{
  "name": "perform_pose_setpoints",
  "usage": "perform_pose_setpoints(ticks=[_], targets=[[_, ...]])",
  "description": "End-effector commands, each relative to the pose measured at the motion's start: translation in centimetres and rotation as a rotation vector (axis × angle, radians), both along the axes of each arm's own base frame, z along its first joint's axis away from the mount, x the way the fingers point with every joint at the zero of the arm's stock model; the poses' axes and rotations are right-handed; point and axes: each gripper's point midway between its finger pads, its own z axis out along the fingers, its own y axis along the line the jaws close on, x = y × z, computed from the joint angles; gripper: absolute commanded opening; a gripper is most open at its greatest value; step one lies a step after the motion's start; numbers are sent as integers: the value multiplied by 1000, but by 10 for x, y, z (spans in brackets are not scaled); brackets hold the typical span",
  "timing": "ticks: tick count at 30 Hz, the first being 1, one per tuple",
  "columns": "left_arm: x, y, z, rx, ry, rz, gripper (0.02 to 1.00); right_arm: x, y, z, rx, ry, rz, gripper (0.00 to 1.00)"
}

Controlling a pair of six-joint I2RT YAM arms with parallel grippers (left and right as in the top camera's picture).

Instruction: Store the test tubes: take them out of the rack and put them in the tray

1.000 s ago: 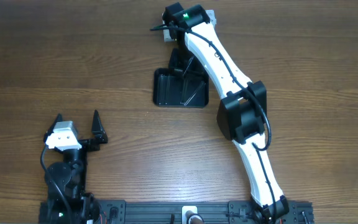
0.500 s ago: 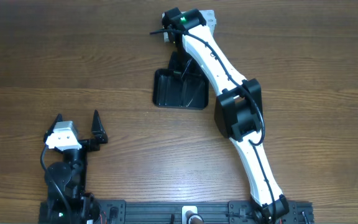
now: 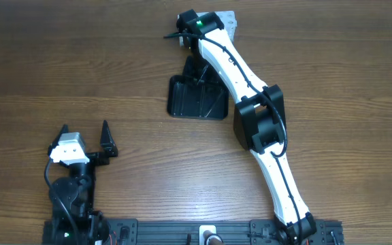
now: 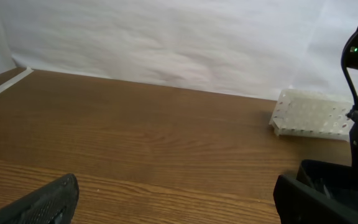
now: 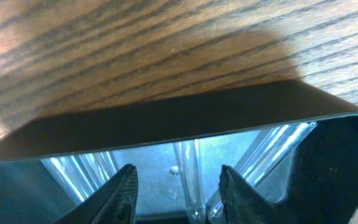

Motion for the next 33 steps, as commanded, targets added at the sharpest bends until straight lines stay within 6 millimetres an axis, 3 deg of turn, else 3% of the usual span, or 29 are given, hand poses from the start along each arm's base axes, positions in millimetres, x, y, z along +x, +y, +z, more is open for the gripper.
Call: perform_pose_setpoints(ticks=[1, 7, 12, 14, 16, 20, 26, 30, 33], targets=[[0, 1, 0, 18, -2, 0, 998, 2, 12, 20, 83, -19, 48, 590], [0, 1, 0, 18, -2, 0, 998, 15, 15, 106, 157, -217, 199, 851], [0, 1, 0, 18, -2, 0, 996, 20, -16, 165, 65, -381, 322, 991], [0, 1, 0, 18, -2, 0, 998, 13, -25, 186, 57, -412, 416, 993], [0, 1, 0, 18, -2, 0, 998, 2, -40, 207, 23, -430, 484, 991], [0, 1, 0, 18, -2, 0, 998, -20, -82, 242, -92, -452, 460, 993], [0, 1, 0, 18, -2, 0, 998, -52, -111, 294, -77, -559, 408, 991], [0, 1, 0, 18, -2, 0, 998, -93, -136, 308, -82, -567, 384, 993], [0, 1, 0, 18, -2, 0, 998, -132, -155, 302, -94, -535, 371, 991]])
